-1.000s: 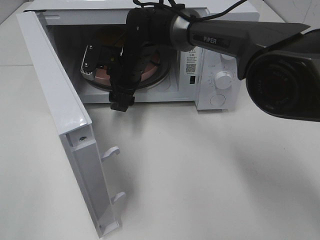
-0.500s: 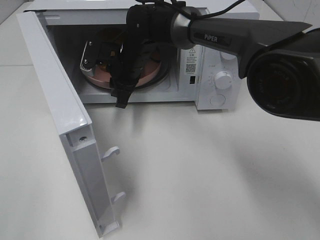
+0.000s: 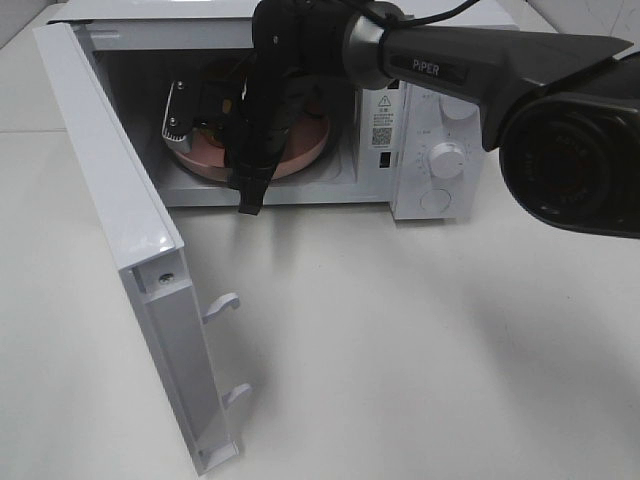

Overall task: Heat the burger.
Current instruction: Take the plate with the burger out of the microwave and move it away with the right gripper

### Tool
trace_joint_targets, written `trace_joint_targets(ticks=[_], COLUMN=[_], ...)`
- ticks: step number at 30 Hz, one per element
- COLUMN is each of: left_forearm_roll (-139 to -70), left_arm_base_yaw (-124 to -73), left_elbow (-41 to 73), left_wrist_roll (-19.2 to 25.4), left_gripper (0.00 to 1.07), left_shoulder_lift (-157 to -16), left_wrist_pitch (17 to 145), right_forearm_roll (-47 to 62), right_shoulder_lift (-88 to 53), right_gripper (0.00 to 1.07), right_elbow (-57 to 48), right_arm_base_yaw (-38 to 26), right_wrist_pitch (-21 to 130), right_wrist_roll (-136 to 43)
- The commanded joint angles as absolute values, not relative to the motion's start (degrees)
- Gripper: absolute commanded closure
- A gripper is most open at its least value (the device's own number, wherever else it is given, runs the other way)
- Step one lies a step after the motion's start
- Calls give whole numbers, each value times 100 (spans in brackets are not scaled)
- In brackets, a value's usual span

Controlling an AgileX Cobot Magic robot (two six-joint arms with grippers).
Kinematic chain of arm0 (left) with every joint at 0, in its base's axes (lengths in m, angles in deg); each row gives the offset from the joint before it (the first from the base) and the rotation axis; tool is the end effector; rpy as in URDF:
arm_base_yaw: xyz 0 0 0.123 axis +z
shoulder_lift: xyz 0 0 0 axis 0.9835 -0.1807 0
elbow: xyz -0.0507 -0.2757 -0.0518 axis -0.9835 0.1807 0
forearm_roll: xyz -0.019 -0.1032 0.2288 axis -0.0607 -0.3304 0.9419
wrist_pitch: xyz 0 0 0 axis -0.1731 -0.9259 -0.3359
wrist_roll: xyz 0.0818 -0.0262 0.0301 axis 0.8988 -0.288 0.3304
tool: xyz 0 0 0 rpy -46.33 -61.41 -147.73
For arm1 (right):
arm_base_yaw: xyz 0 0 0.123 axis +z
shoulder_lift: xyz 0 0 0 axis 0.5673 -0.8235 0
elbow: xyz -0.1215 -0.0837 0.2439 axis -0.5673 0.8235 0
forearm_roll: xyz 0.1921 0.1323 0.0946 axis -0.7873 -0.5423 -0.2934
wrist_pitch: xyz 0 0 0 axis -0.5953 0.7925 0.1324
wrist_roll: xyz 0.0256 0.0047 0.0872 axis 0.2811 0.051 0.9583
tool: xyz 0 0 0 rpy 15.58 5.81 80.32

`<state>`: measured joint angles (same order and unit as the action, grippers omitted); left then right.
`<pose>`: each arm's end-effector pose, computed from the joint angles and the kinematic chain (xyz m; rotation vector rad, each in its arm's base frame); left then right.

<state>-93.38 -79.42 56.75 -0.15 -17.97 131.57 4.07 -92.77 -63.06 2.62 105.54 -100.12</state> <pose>-0.0087 -0.0049 0.2802 0.0109 2.0456 -0.0666 0.4318 0.3333 0.1463 -1.9125 1.7892 -0.0487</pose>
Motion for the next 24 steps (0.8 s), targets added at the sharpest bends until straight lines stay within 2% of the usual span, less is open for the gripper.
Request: trace_joint_targets(ticks=[1, 6, 24], left_forearm_roll=[-9315, -9315, -9315], left_arm_base_yaw=[-7976, -7976, -7976], left_elbow=[5675, 5675, 5675], left_wrist_roll=[-27, -27, -27], left_gripper=[6, 6, 6], left_shoulder_lift=[-1711, -1711, -1711], left_wrist_pitch=[13076, 13076, 13076], right_forearm_roll=[361, 395, 968], right_shoulder_lift=[-9300, -9151, -7535], right_gripper=[107, 107, 107], right_elbow=[-6231, -6105, -3624], right_arm_base_yaw=[274, 308, 446], right_wrist_pitch=[11282, 11310, 9775], right_wrist_roll=[-9794, -9645, -9800])
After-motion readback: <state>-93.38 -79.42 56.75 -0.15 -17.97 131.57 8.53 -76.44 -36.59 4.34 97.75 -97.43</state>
